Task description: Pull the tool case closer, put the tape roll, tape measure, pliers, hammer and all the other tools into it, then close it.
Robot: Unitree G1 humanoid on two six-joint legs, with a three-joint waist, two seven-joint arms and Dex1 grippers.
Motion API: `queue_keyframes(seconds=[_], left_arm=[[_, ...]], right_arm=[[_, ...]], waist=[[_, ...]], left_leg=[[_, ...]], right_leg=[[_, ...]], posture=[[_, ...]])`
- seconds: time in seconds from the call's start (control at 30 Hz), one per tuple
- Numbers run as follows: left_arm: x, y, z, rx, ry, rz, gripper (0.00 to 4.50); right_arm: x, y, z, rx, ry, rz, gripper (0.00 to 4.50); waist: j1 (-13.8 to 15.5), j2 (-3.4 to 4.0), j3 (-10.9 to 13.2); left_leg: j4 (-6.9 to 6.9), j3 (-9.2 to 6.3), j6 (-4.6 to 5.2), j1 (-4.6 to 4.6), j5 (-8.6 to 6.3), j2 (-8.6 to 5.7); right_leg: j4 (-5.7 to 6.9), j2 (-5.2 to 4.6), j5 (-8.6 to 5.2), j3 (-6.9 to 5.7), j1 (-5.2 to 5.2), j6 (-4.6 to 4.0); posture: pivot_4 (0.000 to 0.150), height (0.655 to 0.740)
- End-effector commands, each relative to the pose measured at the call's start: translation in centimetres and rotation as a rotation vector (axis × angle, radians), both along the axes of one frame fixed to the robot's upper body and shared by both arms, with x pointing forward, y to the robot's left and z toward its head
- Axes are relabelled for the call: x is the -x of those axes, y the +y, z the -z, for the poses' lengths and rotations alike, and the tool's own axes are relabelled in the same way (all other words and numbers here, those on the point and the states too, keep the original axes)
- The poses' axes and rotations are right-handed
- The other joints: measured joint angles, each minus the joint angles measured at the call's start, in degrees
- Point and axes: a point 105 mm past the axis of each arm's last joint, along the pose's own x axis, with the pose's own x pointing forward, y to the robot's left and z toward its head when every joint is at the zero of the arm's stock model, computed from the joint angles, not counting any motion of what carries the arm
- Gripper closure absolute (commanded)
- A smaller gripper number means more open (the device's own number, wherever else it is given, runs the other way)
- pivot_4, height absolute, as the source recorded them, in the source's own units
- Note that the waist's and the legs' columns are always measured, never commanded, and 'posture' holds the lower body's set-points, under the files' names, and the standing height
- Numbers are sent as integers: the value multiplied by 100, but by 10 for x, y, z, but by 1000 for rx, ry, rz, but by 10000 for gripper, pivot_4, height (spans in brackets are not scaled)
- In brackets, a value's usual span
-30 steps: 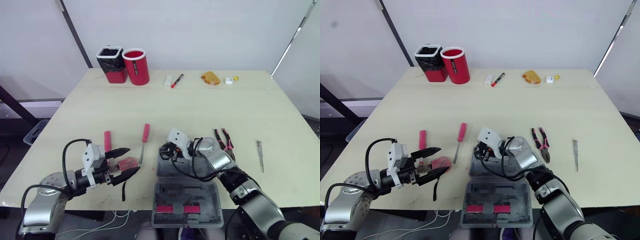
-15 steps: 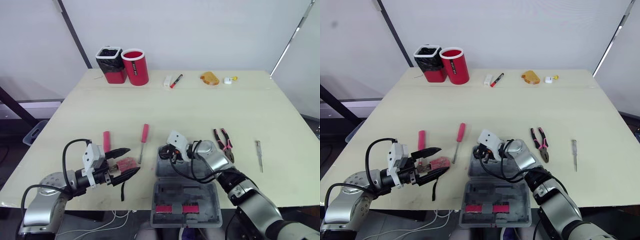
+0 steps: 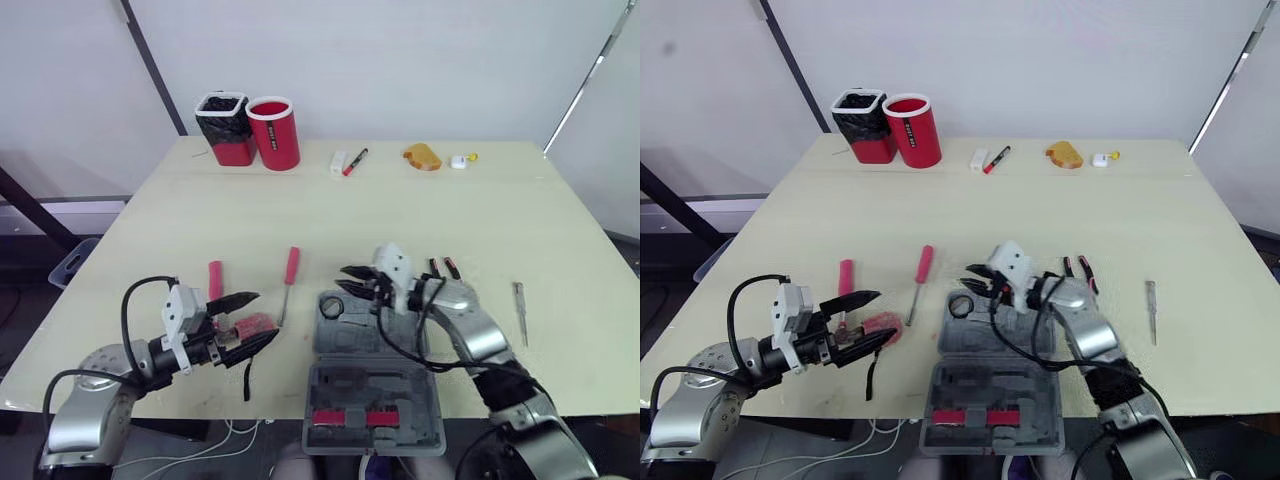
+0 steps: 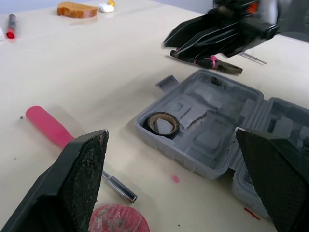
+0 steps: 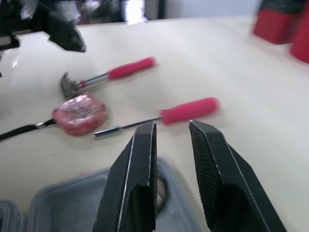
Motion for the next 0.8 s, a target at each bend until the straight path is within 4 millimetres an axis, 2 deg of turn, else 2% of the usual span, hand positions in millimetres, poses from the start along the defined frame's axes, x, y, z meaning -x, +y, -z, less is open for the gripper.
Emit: queue_keyframes(seconds=[0.03,0.23,0.4,0.53,0.67,0.73,0.8], left_arm=[[-4,18,-11,26,-50,-78,0],[-3,45,-1,4,-32,-175,0],[3,70,11,-14,6,-247,0],[11,88,21,-42,40,-299,0],[22,105,30,-58,83,-343,0],[28,112,35,-63,100,-366,0],[34,120,40,-66,120,-394,0]], right_arm=[[8,-40,-17,-70,-75,106,33747],[23,-117,-8,-87,-55,325,33747],[51,-171,5,-96,-7,484,33747],[79,-206,18,-89,32,601,22027],[120,-247,36,-76,102,734,5267],[133,-261,43,-62,123,784,1136],[146,-271,47,-56,140,818,1136]], waist=[[4,1,1],[-25,-1,1],[-8,-3,2],[-8,-4,2],[-6,-10,-1],[-8,-10,-1],[-11,-11,-2]], left_leg=[[-1,-2,0,1,0,0],[-2,-3,0,5,0,0],[-3,-4,1,6,0,0],[-3,-26,1,7,-1,-4],[-3,-30,1,11,-1,4],[-4,-31,0,15,-1,5],[-4,-30,0,17,-1,6]], right_leg=[[-1,1,0,-2,2,0],[-1,6,-1,5,2,-1],[-5,6,-1,4,5,0],[-9,11,-3,34,12,2],[-11,-5,-3,26,17,2],[-11,-8,-6,19,19,-3],[-11,-9,-15,19,20,-18]], posture=[[1500,7400],[1500,7400],[1500,7400],[1500,7400],[1500,7400],[1500,7400],[1500,7400]])
